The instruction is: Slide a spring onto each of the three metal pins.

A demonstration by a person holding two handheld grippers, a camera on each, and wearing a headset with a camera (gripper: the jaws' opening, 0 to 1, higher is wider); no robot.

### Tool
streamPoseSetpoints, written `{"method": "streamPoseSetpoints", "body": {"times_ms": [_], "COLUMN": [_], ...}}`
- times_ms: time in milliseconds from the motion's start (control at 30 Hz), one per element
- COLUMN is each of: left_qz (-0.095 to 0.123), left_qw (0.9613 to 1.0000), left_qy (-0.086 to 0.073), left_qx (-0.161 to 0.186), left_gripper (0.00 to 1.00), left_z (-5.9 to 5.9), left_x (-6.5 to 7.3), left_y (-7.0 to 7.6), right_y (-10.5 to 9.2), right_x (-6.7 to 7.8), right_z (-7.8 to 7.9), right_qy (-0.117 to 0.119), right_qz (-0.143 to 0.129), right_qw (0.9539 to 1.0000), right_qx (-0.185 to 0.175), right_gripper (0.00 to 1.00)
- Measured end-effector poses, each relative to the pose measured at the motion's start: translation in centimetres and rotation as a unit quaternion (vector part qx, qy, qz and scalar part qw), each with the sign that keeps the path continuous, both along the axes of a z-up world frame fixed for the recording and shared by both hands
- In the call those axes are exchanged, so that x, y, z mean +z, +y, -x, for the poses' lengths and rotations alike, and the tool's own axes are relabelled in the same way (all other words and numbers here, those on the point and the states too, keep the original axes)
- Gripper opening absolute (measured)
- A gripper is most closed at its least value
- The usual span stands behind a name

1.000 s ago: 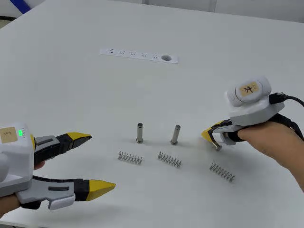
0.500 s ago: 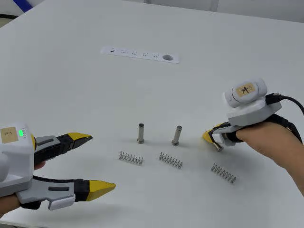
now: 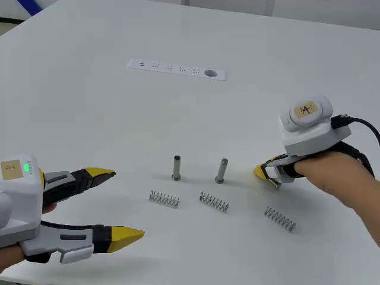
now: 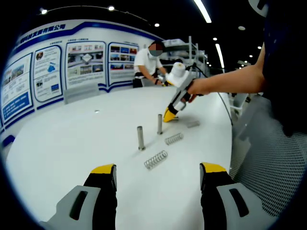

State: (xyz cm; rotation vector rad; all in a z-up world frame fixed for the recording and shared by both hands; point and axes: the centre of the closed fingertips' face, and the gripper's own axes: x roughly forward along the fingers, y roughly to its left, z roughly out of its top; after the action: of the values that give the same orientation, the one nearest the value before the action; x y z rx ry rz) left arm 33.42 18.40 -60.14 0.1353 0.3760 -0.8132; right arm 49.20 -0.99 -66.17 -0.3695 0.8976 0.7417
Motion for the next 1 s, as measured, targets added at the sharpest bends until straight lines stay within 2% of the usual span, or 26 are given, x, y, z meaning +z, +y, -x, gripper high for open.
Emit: {"method": "streamPoseSetpoints", "body": {"times_ms": [100,200,533,1000], "left_qz": [-0.001,0.001,0.001,-0.001], "left_qw": [1.0,1.0,0.9999,0.9998], "left_qy": [-0.003,-0.008,-0.012,-0.019], "left_qx": [0.001,0.003,-0.001,-0.003], "left_gripper": [0.72,0.71,0.71,0.71], "left_z": [-0.1,-0.2,-0.1,-0.1], "left_x": [0.2,0.6,0.7,1.3], "left_y": [0.0,0.2,0.0,-0.1], "right_y": [-0.1,-0.1,-1.0,-1.6], "right_x": [0.1,1.0,3.2,4.3], "right_z": [0.1,0.4,1.2,1.8], "right_qy": [-0.002,-0.01,-0.031,-0.047], "right_qz": [0.0,-0.015,-0.027,-0.043], "right_qw": [1.0,0.9998,0.999,0.9976], "right_qx": [-0.005,-0.01,-0.019,-0.028], "right_gripper": [0.08,0.08,0.08,0.08]}}
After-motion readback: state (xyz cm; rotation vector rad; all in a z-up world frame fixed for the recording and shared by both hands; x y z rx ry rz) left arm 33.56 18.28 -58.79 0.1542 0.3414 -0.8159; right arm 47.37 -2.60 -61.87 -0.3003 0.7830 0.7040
